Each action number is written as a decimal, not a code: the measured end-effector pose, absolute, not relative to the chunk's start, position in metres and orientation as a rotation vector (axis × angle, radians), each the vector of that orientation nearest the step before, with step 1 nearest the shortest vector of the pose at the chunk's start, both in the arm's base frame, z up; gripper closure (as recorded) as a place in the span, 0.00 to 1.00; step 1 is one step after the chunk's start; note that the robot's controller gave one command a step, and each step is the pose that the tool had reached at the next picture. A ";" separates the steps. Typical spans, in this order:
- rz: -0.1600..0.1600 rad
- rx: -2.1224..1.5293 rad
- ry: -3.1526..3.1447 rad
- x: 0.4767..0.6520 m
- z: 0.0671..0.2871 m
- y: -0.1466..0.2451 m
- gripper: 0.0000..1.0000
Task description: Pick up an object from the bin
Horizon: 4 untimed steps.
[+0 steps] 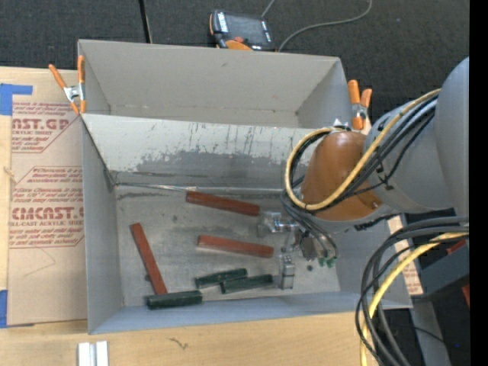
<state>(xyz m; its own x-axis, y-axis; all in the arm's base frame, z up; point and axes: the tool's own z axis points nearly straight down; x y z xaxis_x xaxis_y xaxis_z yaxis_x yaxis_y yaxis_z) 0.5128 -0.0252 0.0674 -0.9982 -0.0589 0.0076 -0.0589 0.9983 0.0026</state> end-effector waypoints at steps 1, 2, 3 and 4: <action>0.000 0.086 -3.142 0.516 0.072 -0.028 1.00; 0.001 0.731 -3.059 0.553 0.071 0.016 1.00; 0.001 0.751 -3.056 0.575 0.071 0.036 1.00; 0.003 1.262 -2.887 0.556 0.254 0.047 1.00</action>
Offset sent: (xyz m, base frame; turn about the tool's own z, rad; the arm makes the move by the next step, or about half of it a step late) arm 0.0000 0.0000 0.0000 0.0000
